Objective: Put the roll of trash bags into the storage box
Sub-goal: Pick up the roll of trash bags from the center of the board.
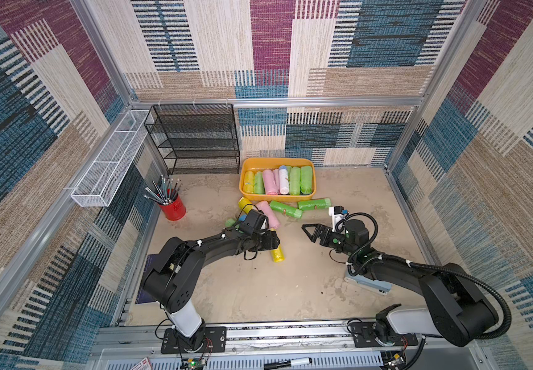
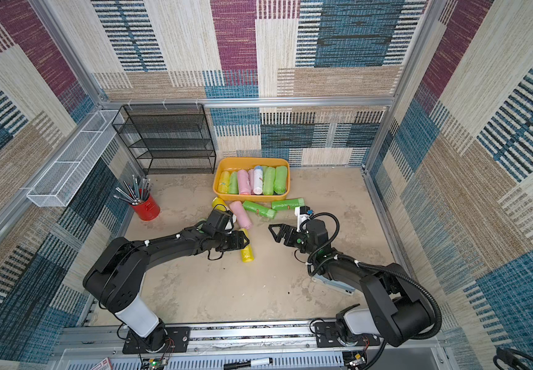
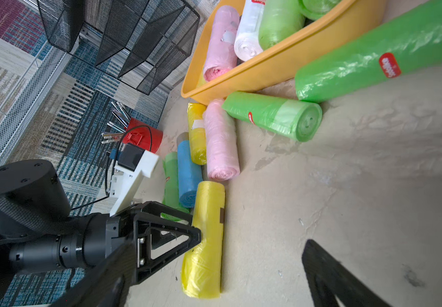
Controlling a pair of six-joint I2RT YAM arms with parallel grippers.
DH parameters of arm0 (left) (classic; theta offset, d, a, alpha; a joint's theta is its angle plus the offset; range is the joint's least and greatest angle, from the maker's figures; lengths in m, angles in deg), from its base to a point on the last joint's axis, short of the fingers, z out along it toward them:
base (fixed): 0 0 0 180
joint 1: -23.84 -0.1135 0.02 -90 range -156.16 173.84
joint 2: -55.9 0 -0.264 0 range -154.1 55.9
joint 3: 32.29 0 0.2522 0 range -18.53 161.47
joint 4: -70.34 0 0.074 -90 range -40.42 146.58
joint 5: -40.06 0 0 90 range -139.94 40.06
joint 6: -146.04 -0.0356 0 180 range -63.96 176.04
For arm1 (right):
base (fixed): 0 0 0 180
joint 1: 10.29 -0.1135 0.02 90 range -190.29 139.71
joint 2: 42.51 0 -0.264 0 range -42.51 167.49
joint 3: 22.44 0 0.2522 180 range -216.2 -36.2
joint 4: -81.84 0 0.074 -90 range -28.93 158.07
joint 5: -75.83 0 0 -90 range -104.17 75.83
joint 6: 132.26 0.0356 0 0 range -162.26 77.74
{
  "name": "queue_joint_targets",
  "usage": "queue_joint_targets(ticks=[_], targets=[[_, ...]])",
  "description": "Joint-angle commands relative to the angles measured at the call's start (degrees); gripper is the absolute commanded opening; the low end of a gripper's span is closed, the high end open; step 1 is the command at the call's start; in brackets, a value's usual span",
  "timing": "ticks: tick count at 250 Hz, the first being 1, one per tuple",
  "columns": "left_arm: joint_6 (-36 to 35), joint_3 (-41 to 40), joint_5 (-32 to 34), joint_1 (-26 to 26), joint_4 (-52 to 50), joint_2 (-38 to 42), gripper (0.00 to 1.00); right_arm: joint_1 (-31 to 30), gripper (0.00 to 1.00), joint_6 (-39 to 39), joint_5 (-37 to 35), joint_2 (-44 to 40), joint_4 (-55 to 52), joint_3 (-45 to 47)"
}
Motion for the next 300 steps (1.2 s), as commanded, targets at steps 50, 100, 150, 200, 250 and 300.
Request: queue_joint_targets(ticks=[50,100,150,200,250,300], targets=[[0.3,1.86,-2.68,0.4,-0.59,-4.14,0.61,0.02,0.99,-4.86,-4.05,-1.9,-4.6,-1.27],[0.28,2.9,-2.94,0.68,-0.83,-5.23,0.57,0.02,0.99,-6.74,-4.88,-2.98,-6.07,-1.7],[0.38,2.8,-3.53,1.11,-0.2,-4.19,0.5,0.06,0.99,-6.51,-5.36,-3.55,-6.17,-1.61],[-0.4,3.35,-3.97,1.27,-1.22,-3.29,0.46,0.02,0.99,-6.85,-6.61,-3.29,-5.82,-1.18],[0.03,4.53,-3.71,1.29,-1.15,-3.64,0.43,0.02,0.99,-7.1,-6.02,-3.08,-6.38,-1.57],[1.42,4.85,-4.06,1.45,-1.01,-4.4,0.38,0.02,0.99,-6.75,-7.0,-4.99,-6.14,-0.5]])
